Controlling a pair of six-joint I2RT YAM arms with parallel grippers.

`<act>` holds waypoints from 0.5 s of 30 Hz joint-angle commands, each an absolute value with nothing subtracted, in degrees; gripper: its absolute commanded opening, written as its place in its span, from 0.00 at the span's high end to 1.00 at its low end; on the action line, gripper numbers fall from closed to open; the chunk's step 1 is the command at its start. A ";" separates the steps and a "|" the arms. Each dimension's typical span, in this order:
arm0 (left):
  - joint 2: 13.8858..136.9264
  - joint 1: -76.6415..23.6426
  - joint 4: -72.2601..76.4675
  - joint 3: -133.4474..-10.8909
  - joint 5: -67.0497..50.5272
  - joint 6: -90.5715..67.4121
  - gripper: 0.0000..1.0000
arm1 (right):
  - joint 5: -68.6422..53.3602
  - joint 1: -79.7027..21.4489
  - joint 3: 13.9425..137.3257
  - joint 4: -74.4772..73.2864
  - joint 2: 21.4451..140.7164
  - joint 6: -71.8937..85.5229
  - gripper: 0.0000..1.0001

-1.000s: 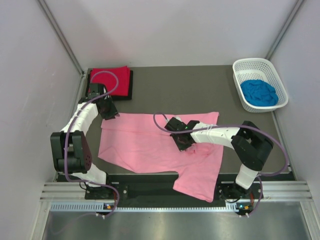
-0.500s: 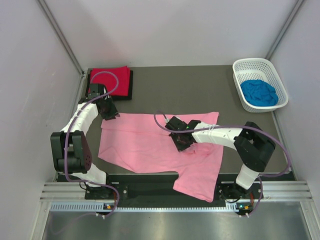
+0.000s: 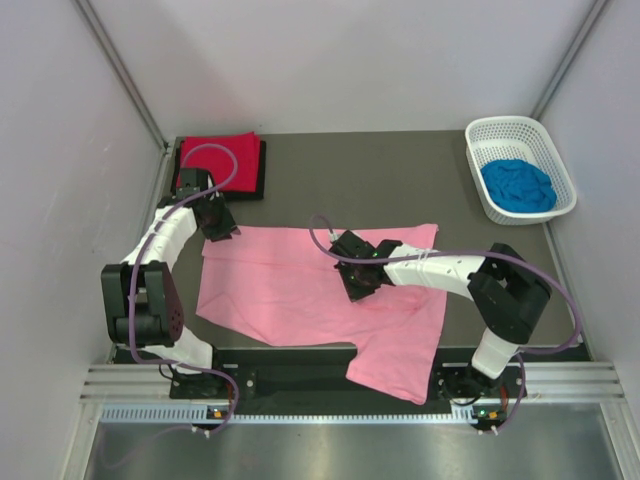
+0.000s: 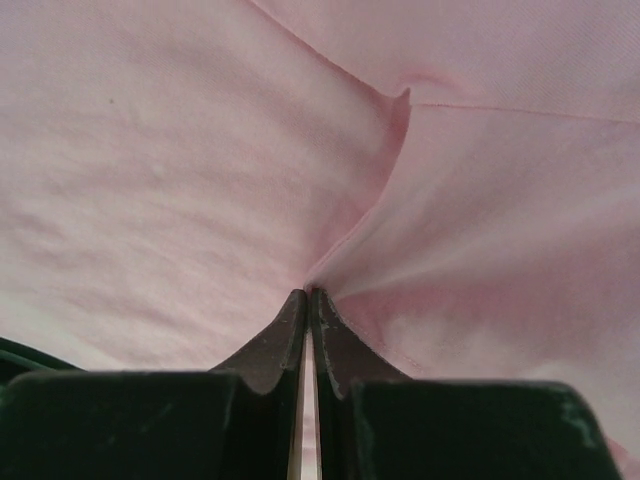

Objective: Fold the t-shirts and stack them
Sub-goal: Fold the tshirt

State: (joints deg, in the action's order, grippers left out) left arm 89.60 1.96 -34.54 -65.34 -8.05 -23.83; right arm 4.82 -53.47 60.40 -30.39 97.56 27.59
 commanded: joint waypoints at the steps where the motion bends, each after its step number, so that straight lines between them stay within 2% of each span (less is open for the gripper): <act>1: 89.56 1.93 -33.57 -65.83 -8.61 -23.55 0.65 | 2.99 -53.61 60.47 -27.16 95.97 29.97 0.98; 4: 90.35 1.85 -34.37 -66.97 -8.35 -23.73 0.65 | 2.38 -53.61 60.99 -27.42 96.94 30.50 0.94; 11: 90.97 0.18 -35.24 -68.38 -8.96 -23.47 0.64 | 4.48 -53.44 64.24 -31.28 93.35 32.51 0.63; 15: 88.52 -5.87 -35.25 -67.33 -11.07 -22.94 0.64 | 6.59 -50.55 62.94 -35.85 88.26 34.80 0.60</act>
State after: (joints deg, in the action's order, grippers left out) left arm 91.11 -1.67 -34.89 -65.91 -8.67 -23.83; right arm 3.86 -52.75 61.10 -32.34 94.89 32.12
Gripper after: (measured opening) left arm 0.362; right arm 0.404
